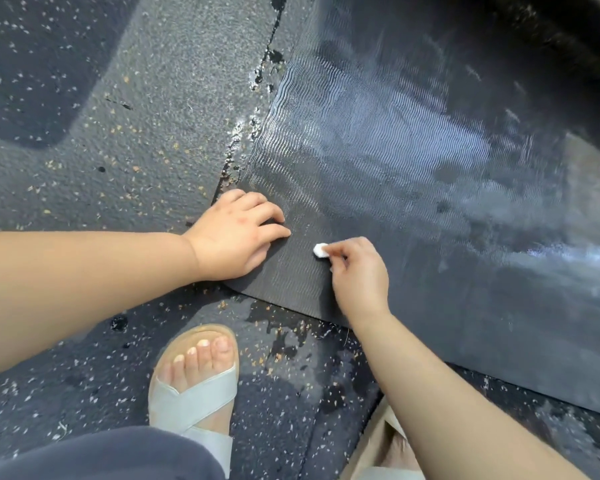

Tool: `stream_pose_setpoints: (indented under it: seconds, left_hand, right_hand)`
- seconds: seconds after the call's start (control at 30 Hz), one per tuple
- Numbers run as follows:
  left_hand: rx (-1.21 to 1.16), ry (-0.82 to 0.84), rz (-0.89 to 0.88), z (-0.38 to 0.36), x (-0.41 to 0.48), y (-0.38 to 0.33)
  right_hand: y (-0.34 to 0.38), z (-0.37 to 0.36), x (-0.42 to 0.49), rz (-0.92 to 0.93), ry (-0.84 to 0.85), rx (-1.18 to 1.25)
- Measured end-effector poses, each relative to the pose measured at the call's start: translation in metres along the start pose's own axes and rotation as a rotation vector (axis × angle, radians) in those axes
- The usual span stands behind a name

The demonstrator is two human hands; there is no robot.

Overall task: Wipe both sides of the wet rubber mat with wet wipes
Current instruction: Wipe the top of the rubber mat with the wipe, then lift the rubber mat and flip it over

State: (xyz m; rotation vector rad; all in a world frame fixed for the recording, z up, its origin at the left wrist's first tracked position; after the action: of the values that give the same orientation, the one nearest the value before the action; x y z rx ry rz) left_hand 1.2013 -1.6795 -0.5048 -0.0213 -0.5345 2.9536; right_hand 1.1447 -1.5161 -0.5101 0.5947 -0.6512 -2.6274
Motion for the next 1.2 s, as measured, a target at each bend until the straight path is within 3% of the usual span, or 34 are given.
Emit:
stream_pose_setpoints:
  seconds: [0.07, 0.13, 0.27, 0.33, 0.4, 0.5, 0.63, 0.73, 0.87, 0.97, 1.07, 1.2]
  left_hand:
    - [-0.043, 0.037, 0.041, -0.002, 0.001, -0.004]
    - [-0.12, 0.109, 0.093, -0.004, -0.003, -0.01]
    - [-0.576, 0.224, 0.37, -0.01, -0.012, -0.022]
    - [-0.689, 0.18, 0.492, -0.006, -0.013, -0.019]
    - [-0.713, 0.057, 0.577, 0.004, -0.011, -0.004]
    - [-0.666, -0.103, 0.712, 0.02, -0.013, 0.032]
    - [-0.488, -0.31, 0.946, 0.044, -0.028, 0.1]
    - [-0.274, -0.31, 1.108, 0.056, -0.04, 0.155]
    - [-0.122, -0.128, 1.207, 0.053, -0.043, 0.174]
    - [-0.039, -0.226, 1.094, 0.06, -0.036, 0.146]
    - [-0.196, -0.164, 0.95, 0.041, -0.024, 0.097]
    - [-0.451, 0.155, 1.138, -0.002, -0.017, 0.058]
  right_hand:
    - [0.007, -0.016, -0.03, 0.082, 0.155, -0.025]
    - [0.012, -0.024, -0.054, 0.047, 0.252, 0.116]
    - [0.018, -0.018, -0.035, -0.368, 0.082, 0.879]
    - [0.036, -0.019, -0.01, -0.418, 0.035, 1.173]
    - [0.057, -0.02, 0.015, -0.373, 0.029, 1.239]
    - [0.077, -0.031, 0.04, -0.298, 0.054, 1.104]
    - [0.083, -0.042, 0.06, -0.086, 0.096, 0.415]
    - [0.087, -0.049, 0.06, 0.076, 0.18, 0.112]
    - [0.088, -0.05, 0.057, 0.141, 0.184, 0.05]
    - [0.086, -0.049, 0.057, 0.154, 0.201, 0.028]
    - [0.085, -0.048, 0.057, 0.15, 0.224, 0.057]
    - [0.078, -0.042, 0.052, 0.15, 0.171, 0.19]
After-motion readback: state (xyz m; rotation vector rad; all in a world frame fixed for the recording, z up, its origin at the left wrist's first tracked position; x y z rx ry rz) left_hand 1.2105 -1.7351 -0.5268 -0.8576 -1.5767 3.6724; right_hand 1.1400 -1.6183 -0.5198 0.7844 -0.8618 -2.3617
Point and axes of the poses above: each hand's wrist, its own x-axis towards the middle knuckle, its own z-axis out of the back of the hand, y = z × x, the point moved 6 cm from there along x, towards the middle knuckle, and after that the axes turned 7 degrees about z, right-handed, at the moved point
